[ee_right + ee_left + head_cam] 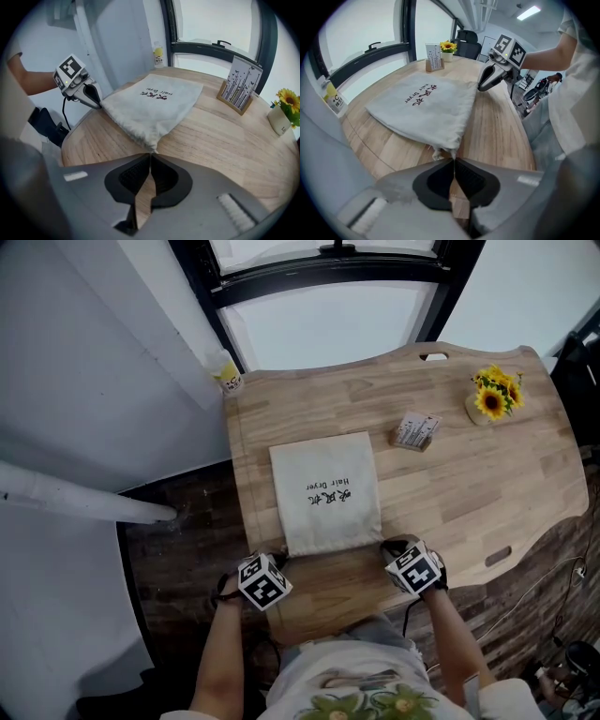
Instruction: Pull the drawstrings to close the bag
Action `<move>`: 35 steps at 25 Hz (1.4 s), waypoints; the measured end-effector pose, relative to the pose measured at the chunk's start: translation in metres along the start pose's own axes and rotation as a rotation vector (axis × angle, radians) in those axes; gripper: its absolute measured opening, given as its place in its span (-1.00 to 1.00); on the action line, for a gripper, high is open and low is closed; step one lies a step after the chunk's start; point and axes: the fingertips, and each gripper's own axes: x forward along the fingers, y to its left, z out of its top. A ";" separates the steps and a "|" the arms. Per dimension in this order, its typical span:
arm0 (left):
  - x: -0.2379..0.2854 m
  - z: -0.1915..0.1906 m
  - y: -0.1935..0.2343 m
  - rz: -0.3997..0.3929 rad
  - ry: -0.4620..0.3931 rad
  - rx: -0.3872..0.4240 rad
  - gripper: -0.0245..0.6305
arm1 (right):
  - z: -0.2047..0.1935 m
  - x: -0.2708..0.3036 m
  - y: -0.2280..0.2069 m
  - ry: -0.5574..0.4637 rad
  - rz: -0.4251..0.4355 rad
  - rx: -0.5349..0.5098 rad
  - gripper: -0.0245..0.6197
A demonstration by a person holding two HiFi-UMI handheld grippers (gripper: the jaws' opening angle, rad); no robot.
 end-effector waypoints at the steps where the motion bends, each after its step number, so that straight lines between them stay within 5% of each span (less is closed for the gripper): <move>1: 0.000 0.000 -0.001 0.003 -0.003 -0.004 -0.88 | -0.001 0.000 0.001 0.003 -0.001 -0.009 -0.87; 6: 0.001 -0.002 0.001 0.079 0.000 0.069 -0.88 | -0.005 0.003 0.006 0.022 -0.024 -0.047 -0.85; 10: 0.009 0.000 -0.005 0.067 0.013 0.092 -0.53 | -0.005 0.010 0.012 0.047 -0.032 -0.072 -0.62; 14: 0.009 0.005 -0.003 0.064 -0.007 0.031 -0.54 | -0.003 0.012 0.012 0.009 -0.011 0.004 -0.76; 17: 0.007 0.005 0.004 0.108 -0.026 -0.012 -0.87 | -0.004 0.010 0.011 -0.016 0.027 0.095 -0.88; 19: 0.004 0.005 0.006 0.127 -0.035 -0.030 -0.87 | -0.005 0.008 0.011 -0.020 0.025 0.105 -0.88; 27: -0.016 0.006 0.021 0.239 -0.061 -0.027 -0.87 | 0.008 -0.014 -0.003 -0.052 -0.224 -0.025 -0.88; 35: -0.037 0.008 0.035 0.341 -0.076 0.014 -0.87 | 0.037 -0.047 -0.006 -0.128 -0.343 -0.119 -0.88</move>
